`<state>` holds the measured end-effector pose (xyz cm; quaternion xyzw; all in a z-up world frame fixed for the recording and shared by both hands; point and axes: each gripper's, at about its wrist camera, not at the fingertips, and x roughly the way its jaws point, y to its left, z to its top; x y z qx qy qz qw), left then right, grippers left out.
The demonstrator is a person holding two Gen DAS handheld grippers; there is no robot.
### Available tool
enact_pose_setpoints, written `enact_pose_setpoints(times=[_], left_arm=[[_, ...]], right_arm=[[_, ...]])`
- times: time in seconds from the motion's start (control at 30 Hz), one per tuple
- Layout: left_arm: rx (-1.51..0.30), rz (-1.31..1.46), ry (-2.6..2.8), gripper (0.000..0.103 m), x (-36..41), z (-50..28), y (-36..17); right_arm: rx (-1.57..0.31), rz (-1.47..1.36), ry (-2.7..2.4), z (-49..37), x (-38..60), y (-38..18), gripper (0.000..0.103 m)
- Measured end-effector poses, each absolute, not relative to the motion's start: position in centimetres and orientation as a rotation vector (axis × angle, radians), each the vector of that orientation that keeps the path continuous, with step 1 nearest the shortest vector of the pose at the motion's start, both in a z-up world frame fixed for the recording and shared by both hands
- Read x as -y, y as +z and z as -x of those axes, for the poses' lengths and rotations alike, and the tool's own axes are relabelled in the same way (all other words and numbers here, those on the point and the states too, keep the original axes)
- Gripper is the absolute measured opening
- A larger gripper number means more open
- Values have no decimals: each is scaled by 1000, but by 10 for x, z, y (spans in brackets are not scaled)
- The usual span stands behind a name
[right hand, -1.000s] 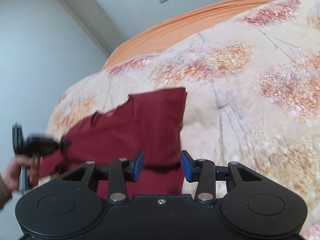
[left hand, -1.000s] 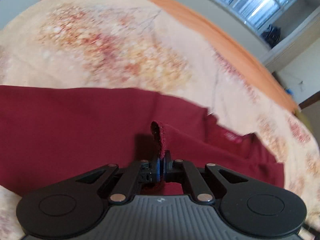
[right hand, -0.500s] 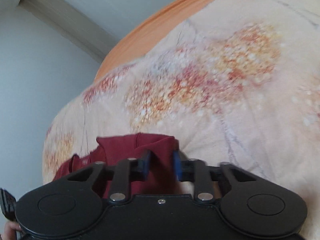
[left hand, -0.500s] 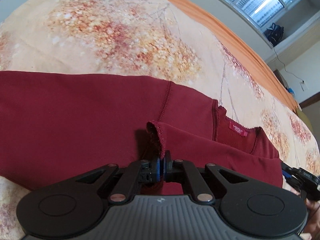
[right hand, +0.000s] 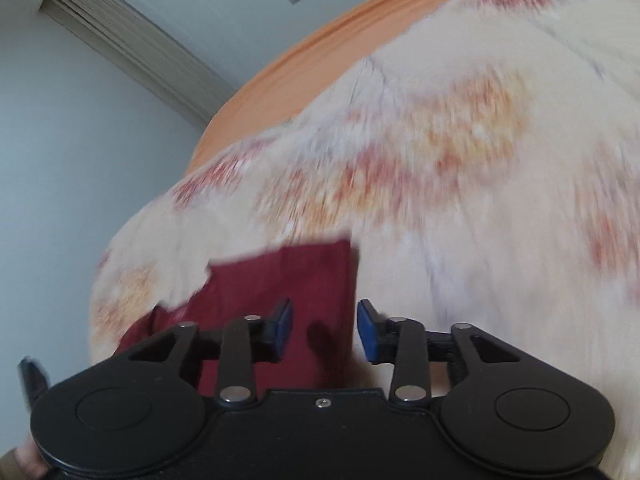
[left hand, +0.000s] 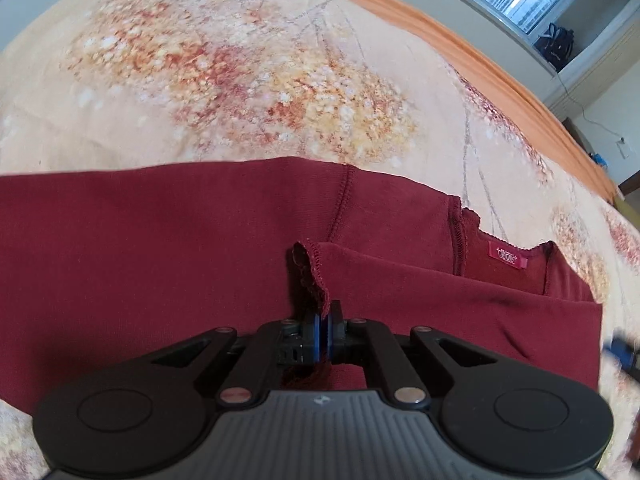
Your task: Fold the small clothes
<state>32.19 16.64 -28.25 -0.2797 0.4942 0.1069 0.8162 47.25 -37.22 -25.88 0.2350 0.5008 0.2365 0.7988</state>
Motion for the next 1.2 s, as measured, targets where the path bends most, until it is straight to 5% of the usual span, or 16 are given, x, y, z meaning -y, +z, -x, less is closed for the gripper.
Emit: enact_pose_setpoints(times=[0.17,0.27,0.37,0.53,0.63,0.73,0.9,1.2], left_arm=[[-1046,642,232,2,-171,-319,-285],[-1056,620,231,2,-168,-322,-283],[-1063,620,223,3,-167,-324,-279],[-1094,589,247,5,-158,-327,-297],[-1052,626,260,7,-160,-321,-294],[-1018,645,258,13,-166,-302,-285],[-988,674,323,33,-171,-261,-267],[-904,717,428,37,-193,-197,-248]], right_arm=[[-1186,-489,536,-432,362,-285,39],[-1232,-480,526,-432,363,-290,9],[-1242,-642,494,-432,383,-272,8],[-1272,-463,442,-435,375,-278,8],[-1258,-450,433,-431,374,-276,23],[-1195,-446,426,-420,383,-254,50],[-1158,-424,466,-398,397,-228,59],[-1163,-318,616,-374,350,-204,71]])
